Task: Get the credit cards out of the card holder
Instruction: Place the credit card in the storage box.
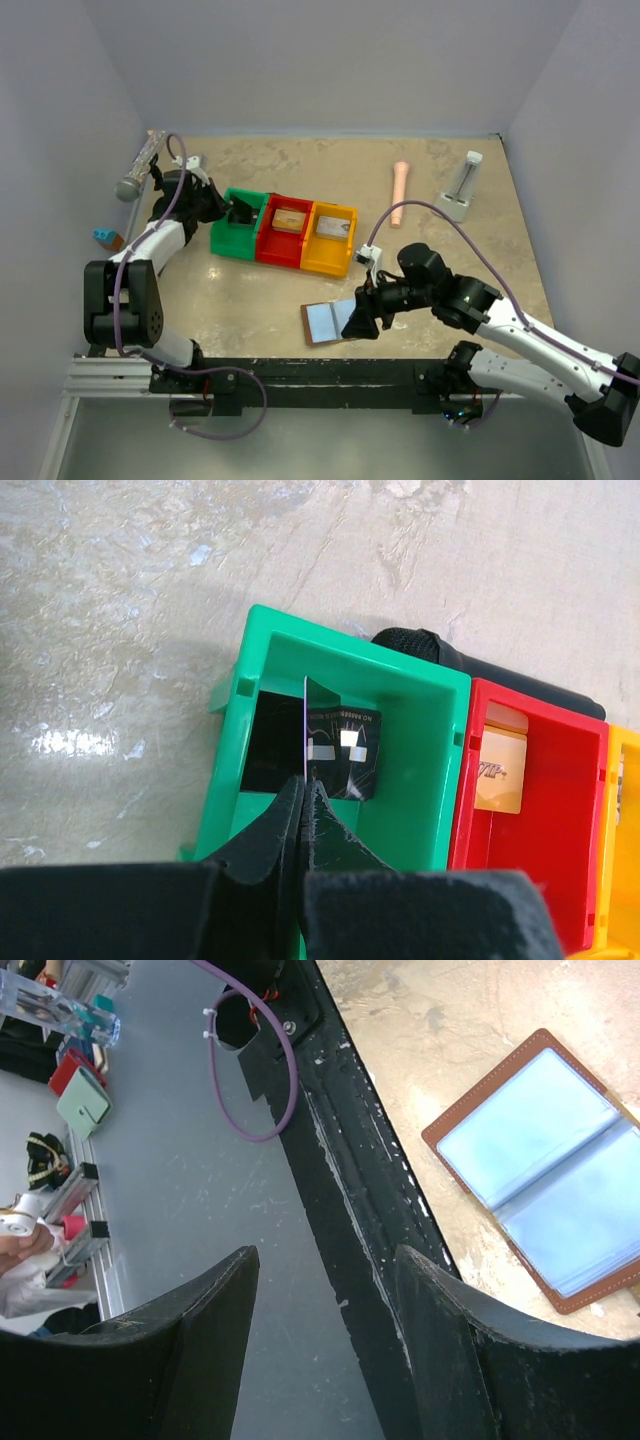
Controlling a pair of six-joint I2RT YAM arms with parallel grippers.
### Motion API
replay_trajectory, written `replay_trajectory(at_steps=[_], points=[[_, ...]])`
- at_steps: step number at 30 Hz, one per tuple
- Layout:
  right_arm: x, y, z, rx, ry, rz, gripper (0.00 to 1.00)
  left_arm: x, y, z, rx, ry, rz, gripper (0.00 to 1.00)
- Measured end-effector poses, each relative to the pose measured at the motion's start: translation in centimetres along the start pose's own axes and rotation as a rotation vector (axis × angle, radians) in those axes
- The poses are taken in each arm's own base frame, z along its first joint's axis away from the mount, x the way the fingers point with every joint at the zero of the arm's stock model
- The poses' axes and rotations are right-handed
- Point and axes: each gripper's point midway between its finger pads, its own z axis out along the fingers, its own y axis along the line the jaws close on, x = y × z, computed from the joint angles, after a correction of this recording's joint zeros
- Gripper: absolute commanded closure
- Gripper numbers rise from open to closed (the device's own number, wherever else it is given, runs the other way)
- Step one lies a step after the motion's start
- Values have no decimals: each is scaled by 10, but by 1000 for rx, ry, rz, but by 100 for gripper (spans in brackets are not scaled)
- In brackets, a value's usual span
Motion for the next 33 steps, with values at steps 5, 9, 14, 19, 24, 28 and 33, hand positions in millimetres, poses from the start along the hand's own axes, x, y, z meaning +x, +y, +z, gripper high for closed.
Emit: replay_trajectory(at_steps=[5, 9, 14, 19, 24, 28, 33], points=[[1, -2, 2, 1, 10, 5, 39, -2, 0, 6, 6, 8, -1, 100], [2, -2, 3, 3, 16, 8, 38, -2, 0, 9, 9, 18, -5, 100], [2, -2, 3, 3, 15, 7, 38, -1, -1, 8, 9, 35, -10, 92], [2, -3, 3, 4, 15, 6, 38, -1, 1, 8, 1, 49, -17, 87], [2, -3, 3, 4, 16, 2, 38, 4, 3, 8, -6, 72, -25, 80], [2, -3, 3, 4, 16, 0, 38, 5, 3, 8, -7, 79, -27, 76], [3, -3, 3, 6, 19, 2, 38, 6, 4, 7, -9, 82, -29, 74]])
